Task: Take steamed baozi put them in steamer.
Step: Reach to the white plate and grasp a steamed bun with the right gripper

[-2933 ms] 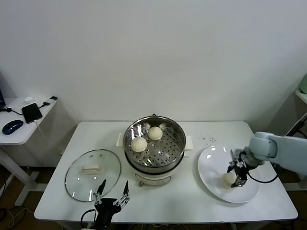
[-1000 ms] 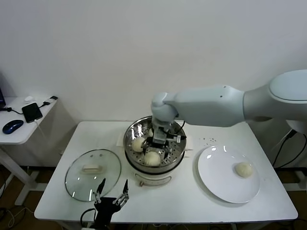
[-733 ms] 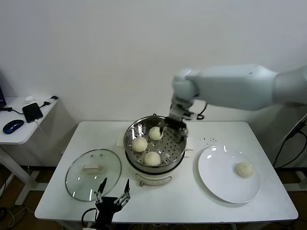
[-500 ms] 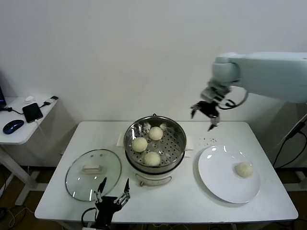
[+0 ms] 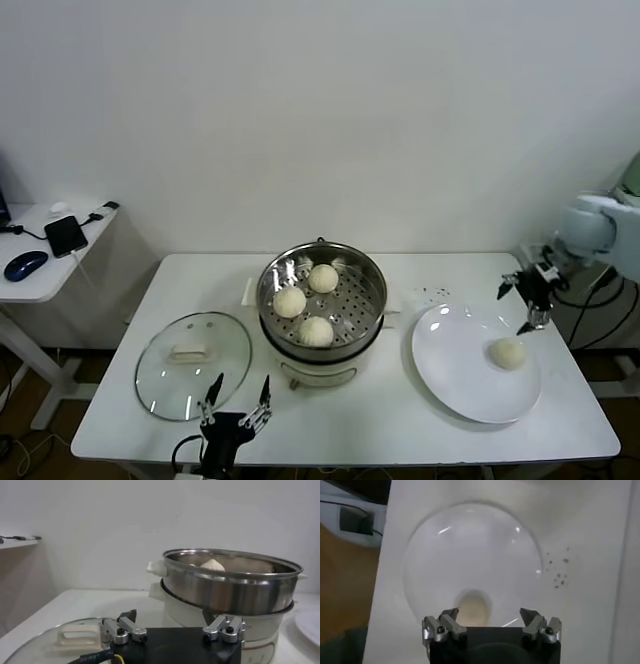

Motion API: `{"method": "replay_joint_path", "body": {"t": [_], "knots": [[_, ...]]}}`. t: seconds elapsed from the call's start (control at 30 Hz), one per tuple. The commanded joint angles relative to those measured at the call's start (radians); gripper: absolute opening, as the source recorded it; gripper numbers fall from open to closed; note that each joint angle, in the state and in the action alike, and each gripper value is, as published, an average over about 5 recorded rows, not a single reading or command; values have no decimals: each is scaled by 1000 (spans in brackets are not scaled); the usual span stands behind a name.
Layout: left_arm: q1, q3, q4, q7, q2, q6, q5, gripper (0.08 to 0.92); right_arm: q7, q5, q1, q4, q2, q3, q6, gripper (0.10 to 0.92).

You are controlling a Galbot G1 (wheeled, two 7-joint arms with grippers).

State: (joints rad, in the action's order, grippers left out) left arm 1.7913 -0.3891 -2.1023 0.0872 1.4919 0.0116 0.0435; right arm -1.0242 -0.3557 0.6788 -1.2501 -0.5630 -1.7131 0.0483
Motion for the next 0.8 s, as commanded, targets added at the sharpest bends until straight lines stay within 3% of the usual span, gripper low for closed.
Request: {"method": "replay_joint_path", "body": {"t": [0.03,0.8], "knots": [[5,-3,7,1,6,-4,-3,823,39,141,-348,97,50,265,71,823],[10,0,9,4,8,-7,-3,823,88,192,-461,170,-43,370,66,821]]}}
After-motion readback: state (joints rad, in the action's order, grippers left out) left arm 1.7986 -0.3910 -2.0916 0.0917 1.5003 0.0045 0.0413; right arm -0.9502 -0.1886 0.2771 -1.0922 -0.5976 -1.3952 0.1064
